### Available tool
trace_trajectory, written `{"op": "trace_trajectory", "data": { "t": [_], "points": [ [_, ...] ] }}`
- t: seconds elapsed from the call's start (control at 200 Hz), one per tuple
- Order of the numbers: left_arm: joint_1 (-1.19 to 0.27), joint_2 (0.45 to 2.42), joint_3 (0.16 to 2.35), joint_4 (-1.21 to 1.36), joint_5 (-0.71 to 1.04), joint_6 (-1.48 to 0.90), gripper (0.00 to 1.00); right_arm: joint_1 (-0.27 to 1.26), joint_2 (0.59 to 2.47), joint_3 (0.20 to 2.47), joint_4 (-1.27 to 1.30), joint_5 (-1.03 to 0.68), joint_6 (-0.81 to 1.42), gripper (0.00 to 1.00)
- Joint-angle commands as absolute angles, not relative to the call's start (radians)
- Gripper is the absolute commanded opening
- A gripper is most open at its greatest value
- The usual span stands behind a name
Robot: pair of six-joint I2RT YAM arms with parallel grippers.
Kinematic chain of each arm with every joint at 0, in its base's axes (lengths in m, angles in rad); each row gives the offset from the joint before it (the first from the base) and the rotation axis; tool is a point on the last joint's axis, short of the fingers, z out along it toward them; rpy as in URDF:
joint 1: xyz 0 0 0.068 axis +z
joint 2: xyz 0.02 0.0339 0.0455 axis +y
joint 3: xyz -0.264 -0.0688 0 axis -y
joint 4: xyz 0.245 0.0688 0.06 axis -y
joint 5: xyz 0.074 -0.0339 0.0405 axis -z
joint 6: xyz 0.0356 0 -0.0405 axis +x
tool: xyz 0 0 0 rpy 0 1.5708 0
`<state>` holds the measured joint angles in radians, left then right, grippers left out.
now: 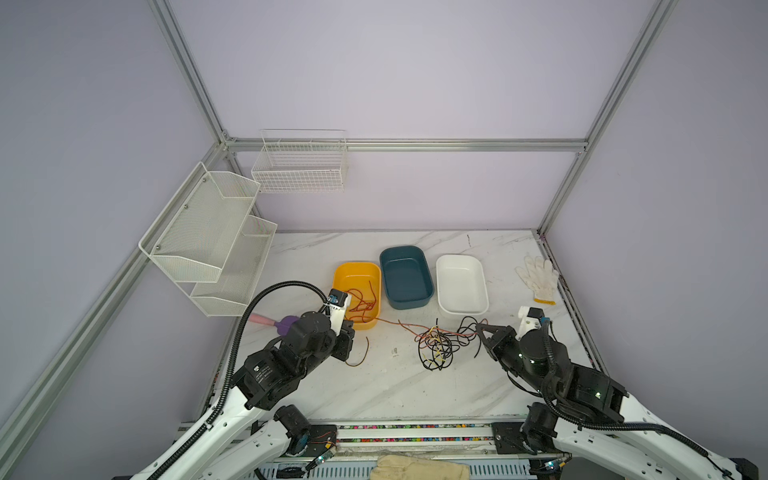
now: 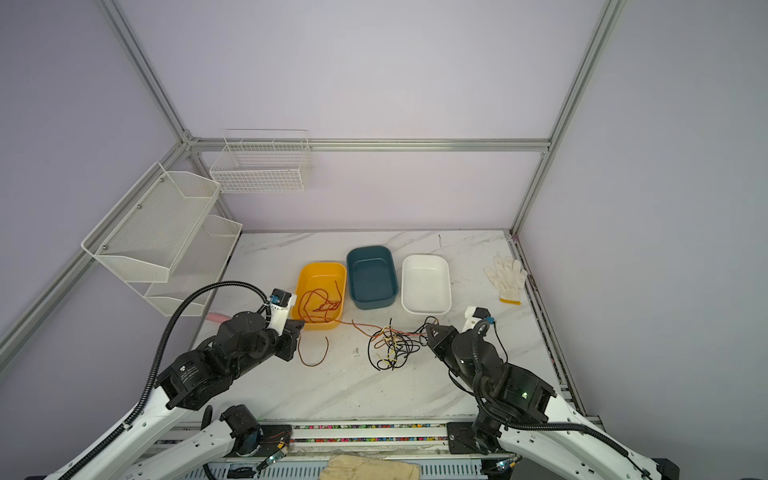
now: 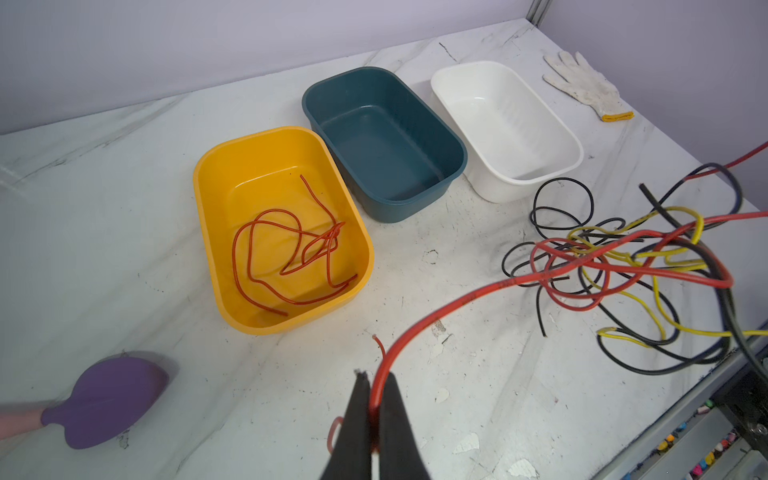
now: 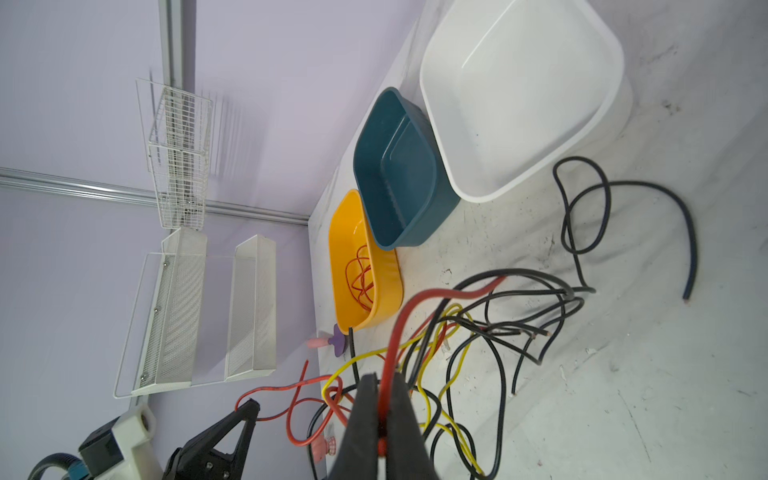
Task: Untangle the cables
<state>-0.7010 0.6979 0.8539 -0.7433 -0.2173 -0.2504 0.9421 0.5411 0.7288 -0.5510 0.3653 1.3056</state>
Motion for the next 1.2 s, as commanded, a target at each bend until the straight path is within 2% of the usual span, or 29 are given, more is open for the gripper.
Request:
{"op": "trace_trajectory", "data": {
  "t": [0.0,0.185,0.395,0.605,0.755,0.89,1.12,1.195],
  "points": [
    [-0.696,0.683,0.839,-0.747,-0.294,-0.256,0.0,0.937,0.523,0.78,-0.695,0.449,1.271,0.0],
    [-0.695,0.673,0.835,-0.75,-0.328,-0.261,0.0,0.936,0.511,0.887,-0.802,0.516,1.238,0.0],
    [-0.695,0.693,0.834,-0.748,-0.307,-0.258,0.0,0.937,0.567,0.94,-0.797,0.474,1.163,0.0],
    [-0.692,0.737,0.837,-0.764,-0.326,-0.257,0.0,0.937,0.599,1.184,-0.853,0.551,1.006,0.0],
    [-0.681,0.764,0.839,-0.766,-0.316,-0.259,0.0,0.937,0.739,1.419,-0.933,0.527,0.877,0.0],
    [-0.661,0.778,0.841,-0.766,-0.299,-0.259,0.0,0.936,0.817,1.521,-0.942,0.493,0.793,0.0],
    [-0.627,0.787,0.841,-0.766,-0.293,-0.26,0.0,0.938,0.835,1.703,-1.039,0.626,0.735,0.0],
    [-0.624,0.791,0.841,-0.762,-0.267,-0.253,0.0,0.94,0.85,1.691,-1.037,0.58,0.729,0.0]
  ]
}}
